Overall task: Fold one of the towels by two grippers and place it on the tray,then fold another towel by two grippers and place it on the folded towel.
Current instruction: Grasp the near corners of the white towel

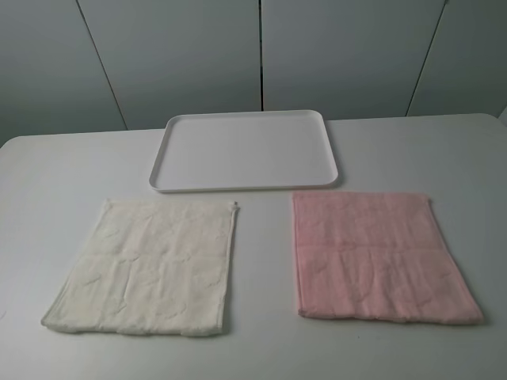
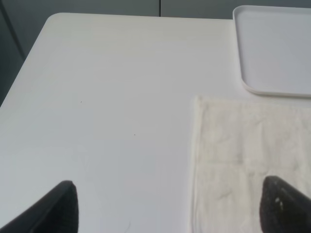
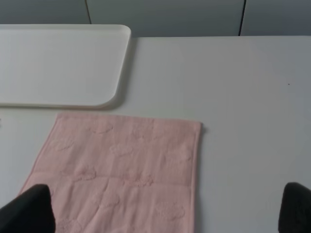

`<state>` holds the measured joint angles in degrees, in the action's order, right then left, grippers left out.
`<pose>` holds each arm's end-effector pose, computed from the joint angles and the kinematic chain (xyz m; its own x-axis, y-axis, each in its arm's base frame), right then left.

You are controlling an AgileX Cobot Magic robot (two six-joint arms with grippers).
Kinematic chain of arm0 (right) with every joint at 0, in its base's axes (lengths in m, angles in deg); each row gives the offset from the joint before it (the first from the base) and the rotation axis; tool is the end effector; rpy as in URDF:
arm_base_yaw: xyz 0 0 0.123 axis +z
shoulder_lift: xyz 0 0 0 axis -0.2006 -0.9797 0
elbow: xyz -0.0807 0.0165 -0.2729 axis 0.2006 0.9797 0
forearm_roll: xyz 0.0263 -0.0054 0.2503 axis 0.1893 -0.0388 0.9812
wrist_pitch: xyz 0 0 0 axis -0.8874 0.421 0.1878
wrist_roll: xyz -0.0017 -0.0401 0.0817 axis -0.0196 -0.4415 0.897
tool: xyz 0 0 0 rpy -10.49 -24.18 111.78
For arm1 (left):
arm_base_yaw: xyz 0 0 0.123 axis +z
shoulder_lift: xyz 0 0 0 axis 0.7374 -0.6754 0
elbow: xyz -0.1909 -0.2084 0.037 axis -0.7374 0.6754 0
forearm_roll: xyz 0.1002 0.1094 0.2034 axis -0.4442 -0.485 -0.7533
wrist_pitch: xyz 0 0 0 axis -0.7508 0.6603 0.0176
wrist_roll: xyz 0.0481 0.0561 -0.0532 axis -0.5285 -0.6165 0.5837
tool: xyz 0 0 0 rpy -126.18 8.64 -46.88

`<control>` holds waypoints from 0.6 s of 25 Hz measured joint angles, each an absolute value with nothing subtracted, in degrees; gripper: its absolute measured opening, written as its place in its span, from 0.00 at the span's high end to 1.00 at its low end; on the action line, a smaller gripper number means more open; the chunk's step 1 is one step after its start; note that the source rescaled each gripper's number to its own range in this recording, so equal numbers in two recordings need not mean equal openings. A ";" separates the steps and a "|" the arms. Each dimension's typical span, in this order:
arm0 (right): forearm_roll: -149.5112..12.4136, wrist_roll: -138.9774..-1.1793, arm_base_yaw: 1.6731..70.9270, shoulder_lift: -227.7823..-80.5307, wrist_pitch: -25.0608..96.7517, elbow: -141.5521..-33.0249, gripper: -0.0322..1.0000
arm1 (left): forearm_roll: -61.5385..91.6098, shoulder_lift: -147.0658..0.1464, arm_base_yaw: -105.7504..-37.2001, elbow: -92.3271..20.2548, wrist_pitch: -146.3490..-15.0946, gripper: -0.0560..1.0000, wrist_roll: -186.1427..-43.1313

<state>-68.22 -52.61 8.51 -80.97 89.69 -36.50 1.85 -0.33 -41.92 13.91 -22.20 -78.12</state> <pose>-0.0079 0.0120 0.2783 -0.4728 -0.0031 -0.8812 -0.0726 0.9967 0.0354 -0.0080 -0.0012 0.2798 -0.4590 -0.0906 -0.8838 -0.1141 0.9926 -0.0425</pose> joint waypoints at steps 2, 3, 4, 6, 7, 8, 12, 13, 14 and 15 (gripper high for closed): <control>-68.22 -52.61 8.51 -80.97 89.69 -36.50 0.00 | 1.85 -0.33 -41.92 13.91 -22.20 0.02 -78.12; -68.22 -52.61 8.51 -80.97 89.69 -36.50 0.00 | 1.85 -0.33 -41.92 13.91 -22.20 0.02 -78.12; -68.22 -52.61 8.51 -80.97 89.69 -36.50 0.00 | 1.85 -0.33 -41.92 13.91 -22.20 0.02 -78.12; -68.22 -52.61 8.51 -80.97 89.69 -36.50 0.00 | 1.85 -0.33 -41.92 13.91 -22.20 0.02 -78.12; -68.22 -52.61 8.51 -80.97 89.69 -36.50 0.00 | 1.85 -0.33 -41.92 13.91 -22.20 0.02 -78.12; -68.22 -52.61 8.51 -80.97 89.69 -36.50 0.00 | 1.85 -0.33 -41.92 13.91 -22.20 0.02 -78.12; -68.22 -52.61 8.51 -80.97 89.69 -36.50 0.00 | 1.85 -0.33 -41.92 13.91 -22.20 0.02 -78.12; -68.22 -52.61 8.51 -80.97 89.69 -36.50 0.00 | 1.85 -0.33 -41.92 13.91 -22.20 0.02 -78.12; -68.22 -52.61 8.51 -80.97 89.69 -36.50 0.00 | 1.85 -0.33 -41.92 13.91 -22.20 0.02 -78.12; -68.22 -52.61 8.51 -80.97 89.69 -36.50 0.00 | 1.85 -0.33 -41.92 13.91 -22.20 0.02 -78.12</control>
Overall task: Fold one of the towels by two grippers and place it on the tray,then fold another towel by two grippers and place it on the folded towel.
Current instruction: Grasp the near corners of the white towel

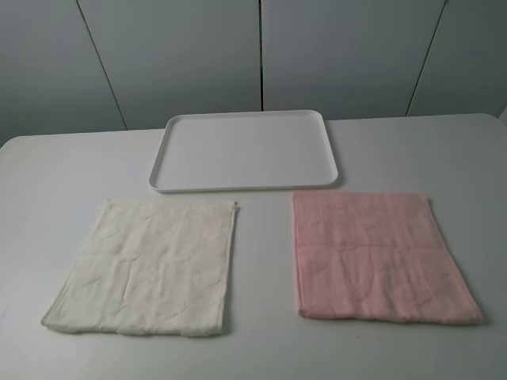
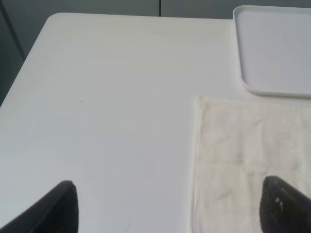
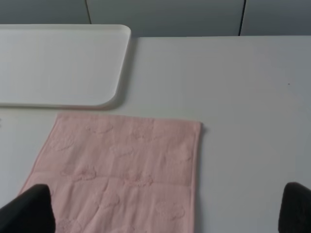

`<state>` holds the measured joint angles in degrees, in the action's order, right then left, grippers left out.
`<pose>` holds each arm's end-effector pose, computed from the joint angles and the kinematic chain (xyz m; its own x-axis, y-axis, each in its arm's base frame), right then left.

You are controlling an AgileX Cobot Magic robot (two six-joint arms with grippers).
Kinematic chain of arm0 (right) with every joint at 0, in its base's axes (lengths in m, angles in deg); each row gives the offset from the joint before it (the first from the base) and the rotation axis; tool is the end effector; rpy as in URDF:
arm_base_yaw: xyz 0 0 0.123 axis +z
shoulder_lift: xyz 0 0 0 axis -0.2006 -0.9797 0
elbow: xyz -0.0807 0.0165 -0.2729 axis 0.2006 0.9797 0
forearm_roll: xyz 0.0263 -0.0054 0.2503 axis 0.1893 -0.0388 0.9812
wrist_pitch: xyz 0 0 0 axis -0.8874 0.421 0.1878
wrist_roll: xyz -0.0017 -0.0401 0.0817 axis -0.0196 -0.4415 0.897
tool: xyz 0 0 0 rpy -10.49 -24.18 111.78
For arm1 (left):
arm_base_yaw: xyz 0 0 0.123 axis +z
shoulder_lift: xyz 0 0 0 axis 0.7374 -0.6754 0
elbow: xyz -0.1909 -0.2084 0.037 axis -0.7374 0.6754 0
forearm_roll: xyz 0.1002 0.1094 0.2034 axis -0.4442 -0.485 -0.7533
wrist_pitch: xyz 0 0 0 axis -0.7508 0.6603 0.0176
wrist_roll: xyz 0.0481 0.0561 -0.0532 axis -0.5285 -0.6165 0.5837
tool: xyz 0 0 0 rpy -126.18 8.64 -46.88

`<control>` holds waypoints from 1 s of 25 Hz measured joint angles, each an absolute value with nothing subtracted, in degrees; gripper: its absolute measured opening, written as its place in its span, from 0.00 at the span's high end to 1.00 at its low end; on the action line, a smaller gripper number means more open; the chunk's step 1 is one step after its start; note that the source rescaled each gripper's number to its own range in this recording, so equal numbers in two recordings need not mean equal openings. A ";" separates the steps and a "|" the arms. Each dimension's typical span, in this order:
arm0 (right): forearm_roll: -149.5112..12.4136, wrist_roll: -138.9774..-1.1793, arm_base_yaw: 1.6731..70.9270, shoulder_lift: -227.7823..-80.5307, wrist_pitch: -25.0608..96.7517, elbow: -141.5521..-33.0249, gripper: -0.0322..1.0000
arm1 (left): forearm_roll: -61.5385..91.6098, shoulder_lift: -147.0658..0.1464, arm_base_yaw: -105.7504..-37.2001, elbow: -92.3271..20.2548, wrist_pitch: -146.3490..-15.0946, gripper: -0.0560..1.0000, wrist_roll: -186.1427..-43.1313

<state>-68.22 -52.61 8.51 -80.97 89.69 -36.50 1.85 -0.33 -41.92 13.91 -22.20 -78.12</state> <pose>-0.0079 0.0120 0.2783 -0.4728 -0.0031 -0.8812 -0.0726 0.9967 0.0354 -0.0080 -0.0012 0.2798 -0.4590 -0.0906 -0.8838 -0.1141 0.9926 -0.0425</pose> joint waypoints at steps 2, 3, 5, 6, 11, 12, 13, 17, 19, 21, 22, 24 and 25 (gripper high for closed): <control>-68.22 -52.61 8.51 -80.97 89.69 -36.50 0.00 | 1.85 -0.33 -41.92 13.91 -22.20 0.02 -78.12; -68.22 -52.61 8.51 -80.97 89.69 -36.50 0.00 | 1.85 -0.33 -41.92 13.91 -22.20 0.02 -78.12; -68.22 -52.61 8.51 -80.97 89.69 -36.50 0.00 | 1.85 -0.33 -41.92 13.91 -22.20 0.02 -78.12; -68.22 -52.61 8.51 -80.97 89.69 -36.50 0.00 | 1.85 -0.33 -41.92 13.91 -22.20 0.02 -78.12; -68.22 -52.61 8.51 -80.97 89.69 -36.50 0.00 | 1.85 -0.33 -41.92 13.91 -22.20 0.02 -78.12; -68.22 -52.61 8.51 -80.97 89.69 -36.50 0.00 | 1.85 -0.33 -41.92 13.91 -22.20 0.02 -78.12; -68.22 -52.61 8.51 -80.97 89.69 -36.50 0.00 | 1.85 -0.33 -41.92 13.91 -22.20 0.02 -78.12; -68.22 -52.61 8.51 -80.97 89.69 -36.50 0.00 | 1.85 -0.33 -41.92 13.91 -22.20 0.02 -78.12; -68.22 -52.61 8.51 -80.97 89.69 -36.50 0.00 | 1.85 -0.33 -41.92 13.91 -22.20 0.02 -78.12; -68.22 -52.61 8.51 -80.97 89.69 -36.50 0.00 | 1.85 -0.33 -41.92 13.91 -22.20 0.02 -78.12; -68.22 -52.61 8.51 -80.97 89.69 -36.50 0.00 | 1.85 -0.33 -41.92 13.91 -22.20 0.02 -78.12; -68.22 -52.61 8.62 -80.97 89.69 -36.50 0.00 | 1.85 -0.33 -41.92 13.91 -22.20 0.02 -78.12; -68.11 -52.61 8.70 -80.97 89.69 -36.50 0.00 | 1.85 -0.33 -41.92 13.91 -22.20 0.02 -78.12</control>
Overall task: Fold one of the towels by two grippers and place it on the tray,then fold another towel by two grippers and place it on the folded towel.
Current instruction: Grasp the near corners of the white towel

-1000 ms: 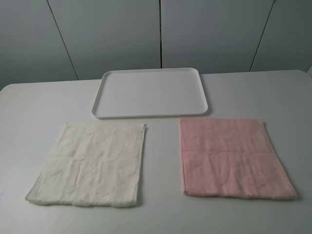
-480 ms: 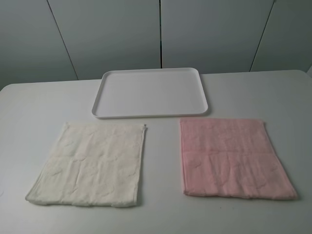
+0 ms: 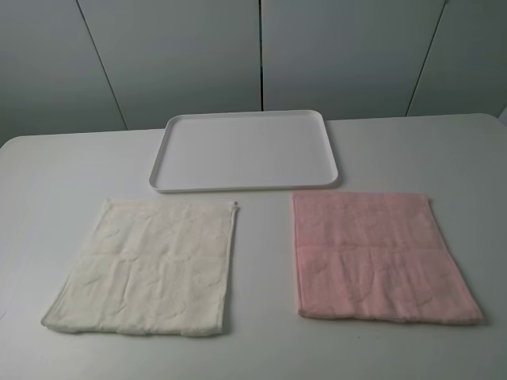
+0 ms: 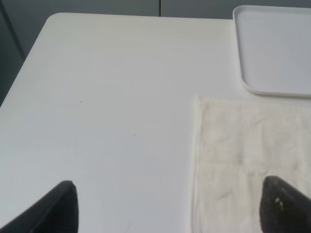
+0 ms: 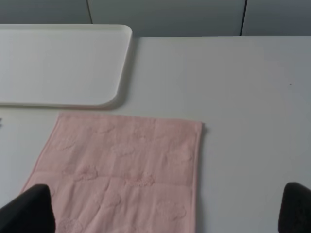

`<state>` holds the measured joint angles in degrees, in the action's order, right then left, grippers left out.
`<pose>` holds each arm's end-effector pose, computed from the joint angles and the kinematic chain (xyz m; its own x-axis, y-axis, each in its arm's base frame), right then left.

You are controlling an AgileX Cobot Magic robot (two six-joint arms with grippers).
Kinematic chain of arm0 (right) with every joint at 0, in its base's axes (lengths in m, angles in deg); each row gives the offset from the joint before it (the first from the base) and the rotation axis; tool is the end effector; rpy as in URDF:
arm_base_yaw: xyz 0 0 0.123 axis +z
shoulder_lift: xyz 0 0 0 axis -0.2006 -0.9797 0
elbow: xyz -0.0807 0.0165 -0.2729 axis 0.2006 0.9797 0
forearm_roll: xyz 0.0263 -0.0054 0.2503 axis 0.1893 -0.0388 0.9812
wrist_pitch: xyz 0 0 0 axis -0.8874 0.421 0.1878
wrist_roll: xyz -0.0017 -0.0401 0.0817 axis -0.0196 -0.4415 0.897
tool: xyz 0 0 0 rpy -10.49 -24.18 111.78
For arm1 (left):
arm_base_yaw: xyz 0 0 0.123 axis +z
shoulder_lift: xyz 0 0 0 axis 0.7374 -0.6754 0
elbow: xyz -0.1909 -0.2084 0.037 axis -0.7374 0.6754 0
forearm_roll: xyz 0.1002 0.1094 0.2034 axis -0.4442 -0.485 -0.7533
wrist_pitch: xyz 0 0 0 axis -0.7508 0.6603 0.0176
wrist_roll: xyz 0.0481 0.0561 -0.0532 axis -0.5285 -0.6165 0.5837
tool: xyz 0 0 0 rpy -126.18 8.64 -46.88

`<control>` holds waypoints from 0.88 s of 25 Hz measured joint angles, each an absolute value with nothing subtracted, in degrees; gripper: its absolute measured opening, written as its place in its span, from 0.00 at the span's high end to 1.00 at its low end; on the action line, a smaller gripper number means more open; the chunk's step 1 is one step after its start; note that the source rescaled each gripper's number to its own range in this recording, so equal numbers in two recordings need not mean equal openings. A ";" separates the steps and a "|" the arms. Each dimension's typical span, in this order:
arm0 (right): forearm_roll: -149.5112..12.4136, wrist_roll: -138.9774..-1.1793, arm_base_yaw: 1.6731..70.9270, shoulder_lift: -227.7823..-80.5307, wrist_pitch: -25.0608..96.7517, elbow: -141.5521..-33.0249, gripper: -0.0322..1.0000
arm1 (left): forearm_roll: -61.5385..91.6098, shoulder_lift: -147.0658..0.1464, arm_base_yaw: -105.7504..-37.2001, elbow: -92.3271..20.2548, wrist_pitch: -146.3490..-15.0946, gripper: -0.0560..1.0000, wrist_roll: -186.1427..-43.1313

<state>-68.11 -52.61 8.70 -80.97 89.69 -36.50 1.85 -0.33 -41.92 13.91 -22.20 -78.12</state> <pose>-0.0080 0.0121 0.2783 -0.4727 -0.0038 -0.8812 -0.0770 0.9964 0.0369 -0.0080 -0.0012 0.2798 -0.4590 -0.0906 -0.8838 -0.1141 0.9926 -0.0425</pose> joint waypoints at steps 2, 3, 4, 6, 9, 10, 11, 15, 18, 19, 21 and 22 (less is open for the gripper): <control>-68.11 -52.61 8.70 -80.97 89.69 -36.50 0.00 | 1.54 -0.33 -41.92 13.91 -22.20 0.02 -78.12; -68.11 -52.61 8.70 -80.97 89.69 -36.50 0.00 | 1.54 -0.33 -41.92 13.91 -22.20 0.02 -78.12; -67.92 -52.61 8.70 -80.97 89.69 -36.50 0.00 | 1.54 -0.33 -41.92 13.91 -22.20 0.02 -78.12; -67.22 -52.61 8.70 -80.97 89.69 -36.50 0.00 | 1.54 -0.33 -41.92 13.91 -22.20 0.02 -78.01; -65.95 -52.61 8.70 -80.97 89.51 -36.50 0.00 | 1.54 -0.33 -41.92 13.91 -22.20 0.02 -78.01; -65.54 -52.61 8.70 -80.97 89.42 -36.50 0.00 | 1.54 -0.33 -41.92 13.91 -22.20 0.02 -78.01; -65.25 -52.61 8.70 -80.97 89.42 -36.50 0.00 | 1.54 -0.33 -41.92 13.91 -22.20 0.02 -78.01; -64.75 -52.61 8.70 -80.97 89.42 -36.50 0.00 | 1.54 -0.33 -41.92 13.91 -22.20 0.01 -78.01; -63.17 -52.61 8.70 -80.97 88.93 -36.50 0.00 | 1.54 -0.33 -41.92 13.91 -22.20 0.01 -78.01; -62.50 -52.61 8.70 -80.97 89.10 -36.50 0.00 | 1.54 -0.33 -41.92 13.91 -22.20 0.01 -78.01; -61.49 -53.23 8.70 -81.33 89.83 -36.50 0.00 | 1.14 -0.77 -41.92 13.79 -22.20 0.01 -78.50; -61.09 -54.19 8.70 -82.47 89.99 -36.78 0.00 | 1.00 -1.79 -41.92 13.37 -22.54 0.01 -79.60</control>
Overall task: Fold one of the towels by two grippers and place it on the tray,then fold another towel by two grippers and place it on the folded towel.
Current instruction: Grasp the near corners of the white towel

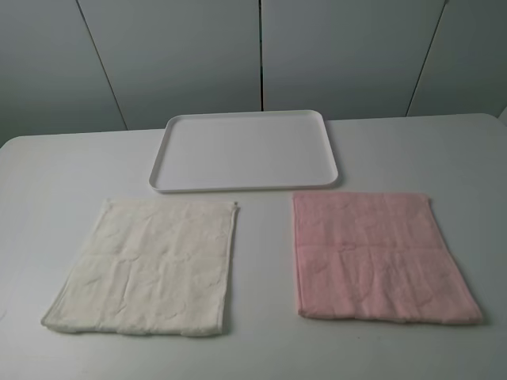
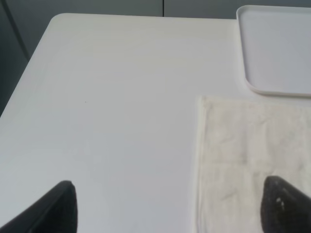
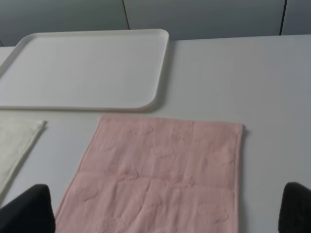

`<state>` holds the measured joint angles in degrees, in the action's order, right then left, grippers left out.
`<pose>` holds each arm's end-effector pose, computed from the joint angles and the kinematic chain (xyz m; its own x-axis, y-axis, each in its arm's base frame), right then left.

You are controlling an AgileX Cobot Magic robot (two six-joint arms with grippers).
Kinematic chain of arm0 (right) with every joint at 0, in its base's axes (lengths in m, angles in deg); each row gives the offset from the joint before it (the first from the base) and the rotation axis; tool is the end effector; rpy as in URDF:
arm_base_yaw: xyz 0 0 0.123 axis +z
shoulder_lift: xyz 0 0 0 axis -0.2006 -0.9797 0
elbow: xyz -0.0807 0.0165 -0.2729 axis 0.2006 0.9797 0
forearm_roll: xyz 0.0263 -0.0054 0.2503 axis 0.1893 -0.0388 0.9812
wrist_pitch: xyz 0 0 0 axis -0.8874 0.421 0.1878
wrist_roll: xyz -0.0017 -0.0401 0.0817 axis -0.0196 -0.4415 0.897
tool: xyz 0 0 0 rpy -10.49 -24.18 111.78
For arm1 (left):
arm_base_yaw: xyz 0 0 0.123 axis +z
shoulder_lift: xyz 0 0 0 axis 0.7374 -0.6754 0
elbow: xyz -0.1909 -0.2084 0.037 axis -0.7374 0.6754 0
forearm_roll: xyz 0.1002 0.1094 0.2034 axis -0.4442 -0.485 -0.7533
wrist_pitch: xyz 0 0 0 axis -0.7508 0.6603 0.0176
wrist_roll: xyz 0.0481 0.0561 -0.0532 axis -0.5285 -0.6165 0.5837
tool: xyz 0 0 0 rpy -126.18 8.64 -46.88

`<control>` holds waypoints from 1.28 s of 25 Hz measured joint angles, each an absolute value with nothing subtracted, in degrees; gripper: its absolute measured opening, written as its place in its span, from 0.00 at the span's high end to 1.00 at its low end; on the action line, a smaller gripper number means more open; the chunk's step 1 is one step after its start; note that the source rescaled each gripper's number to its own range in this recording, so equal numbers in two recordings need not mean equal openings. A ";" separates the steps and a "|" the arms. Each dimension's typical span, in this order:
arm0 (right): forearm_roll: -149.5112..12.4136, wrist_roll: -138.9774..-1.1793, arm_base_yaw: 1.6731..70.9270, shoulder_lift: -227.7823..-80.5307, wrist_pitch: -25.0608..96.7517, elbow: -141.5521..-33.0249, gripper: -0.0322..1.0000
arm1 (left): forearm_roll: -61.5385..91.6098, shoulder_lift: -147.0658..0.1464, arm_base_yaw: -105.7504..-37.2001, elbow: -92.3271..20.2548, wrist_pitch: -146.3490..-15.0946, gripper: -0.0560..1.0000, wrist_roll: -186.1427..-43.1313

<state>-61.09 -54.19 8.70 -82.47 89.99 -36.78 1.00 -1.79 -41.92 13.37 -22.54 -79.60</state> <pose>-0.0053 0.0218 0.2811 -0.4889 0.0255 -0.8720 -0.1569 0.9807 0.1166 -0.0049 0.0003 0.2830 -0.4712 -0.0589 -0.8801 -0.1106 0.9938 -0.0073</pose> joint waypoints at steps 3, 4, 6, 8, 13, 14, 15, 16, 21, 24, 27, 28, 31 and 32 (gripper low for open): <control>-60.71 -57.95 8.70 -89.23 89.61 -39.41 0.00 | 0.89 -7.50 -41.92 11.15 -25.33 0.01 -83.33; -60.71 -58.87 8.70 -92.29 89.21 -40.83 0.00 | 0.80 -10.24 -41.83 9.92 -26.79 0.01 -84.56; -60.49 -61.91 8.70 -98.42 88.19 -43.57 0.00 | 1.04 -16.34 -41.83 7.42 -28.47 0.01 -88.17; -59.01 -66.40 8.70 -105.11 86.60 -46.18 0.00 | 2.38 -24.07 -41.83 4.84 -28.70 0.01 -96.47; -48.16 -81.20 8.70 -120.71 82.09 -50.33 0.00 | 3.99 -43.97 -42.62 -1.70 -28.32 0.01 -114.44; -45.33 -84.48 8.70 -123.91 81.78 -50.98 0.00 | 3.99 -47.92 -43.29 -3.16 -28.32 0.01 -116.78; -42.94 -87.25 8.70 -127.03 81.37 -51.59 0.00 | 3.64 -51.74 -44.04 -4.96 -28.46 0.01 -118.77; -39.85 -90.50 8.70 -129.99 81.09 -52.00 0.00 | 3.07 -55.43 -45.16 -6.59 -28.58 0.01 -121.23; -32.03 -103.50 14.57 -140.60 75.09 -54.89 0.00 | -0.16 -70.08 -52.30 -10.46 -30.59 0.01 -131.04; -35.82 -104.71 22.87 -144.97 72.07 -57.41 0.00 | -1.44 -77.71 -56.82 -10.46 -29.86 0.01 -132.64; -40.62 -104.26 30.55 -147.78 71.98 -59.54 0.00 | -3.74 -83.86 -61.39 -10.46 -29.86 0.01 -132.99; -42.68 -103.69 32.99 -148.52 71.98 -59.99 0.00 | -4.68 -85.30 -62.58 -10.46 -29.86 0.01 -132.99; -48.80 -101.46 39.71 -150.54 71.98 -60.44 0.00 | -5.60 -89.86 -63.70 -10.19 -30.44 0.01 -133.37; -50.86 -100.43 42.05 -151.41 71.98 -60.44 0.00 | -5.07 -91.24 -63.70 -9.51 -31.11 0.01 -134.31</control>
